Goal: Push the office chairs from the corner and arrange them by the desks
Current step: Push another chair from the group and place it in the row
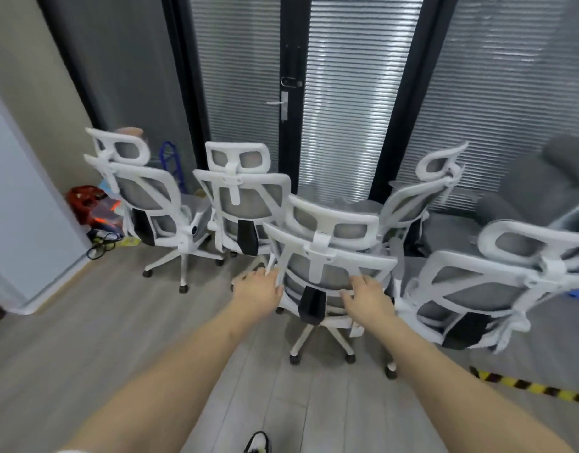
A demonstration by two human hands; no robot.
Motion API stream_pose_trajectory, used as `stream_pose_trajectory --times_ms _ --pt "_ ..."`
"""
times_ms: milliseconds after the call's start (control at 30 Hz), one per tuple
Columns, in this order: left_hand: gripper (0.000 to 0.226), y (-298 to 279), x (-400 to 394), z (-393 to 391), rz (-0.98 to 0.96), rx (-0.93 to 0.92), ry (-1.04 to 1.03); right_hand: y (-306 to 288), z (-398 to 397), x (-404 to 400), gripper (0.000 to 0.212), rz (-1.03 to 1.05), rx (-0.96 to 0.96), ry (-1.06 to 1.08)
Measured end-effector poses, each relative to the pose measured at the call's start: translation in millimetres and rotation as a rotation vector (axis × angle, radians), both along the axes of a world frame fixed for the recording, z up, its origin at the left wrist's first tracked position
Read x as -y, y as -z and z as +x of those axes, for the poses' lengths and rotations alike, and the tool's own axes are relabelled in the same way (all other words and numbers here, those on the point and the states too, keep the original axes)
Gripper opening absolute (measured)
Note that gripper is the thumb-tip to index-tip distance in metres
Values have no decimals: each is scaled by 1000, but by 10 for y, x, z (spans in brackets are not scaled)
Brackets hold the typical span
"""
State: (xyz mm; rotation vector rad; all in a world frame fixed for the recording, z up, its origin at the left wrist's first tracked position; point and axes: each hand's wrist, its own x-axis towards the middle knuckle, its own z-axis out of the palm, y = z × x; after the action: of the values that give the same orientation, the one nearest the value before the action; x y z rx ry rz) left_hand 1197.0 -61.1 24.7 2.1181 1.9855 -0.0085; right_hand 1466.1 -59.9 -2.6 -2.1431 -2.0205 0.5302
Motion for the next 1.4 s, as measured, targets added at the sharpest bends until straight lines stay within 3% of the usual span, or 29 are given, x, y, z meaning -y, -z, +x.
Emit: stream_pose_trajectory --times_ms 267,467,733,1033,1400 --pt "58 521 -1768 -25 -1 18 165 358 90 -1264 68 -91 75 183" --pt "67 945 -2424 -101 -42 -72 296 661 24 -1561 74 -207 157 175" --pt "63 1152 -2256 -244 67 -11 301 778 -124 -1323 82 -121 244 220" --pt "59 999 -1985 -508 7 -42 340 653 -360 -1030 76 -209 230 254" --pt "58 953 -1165 -1365 -34 -65 409 602 -1343 122 67 -202 122 325"
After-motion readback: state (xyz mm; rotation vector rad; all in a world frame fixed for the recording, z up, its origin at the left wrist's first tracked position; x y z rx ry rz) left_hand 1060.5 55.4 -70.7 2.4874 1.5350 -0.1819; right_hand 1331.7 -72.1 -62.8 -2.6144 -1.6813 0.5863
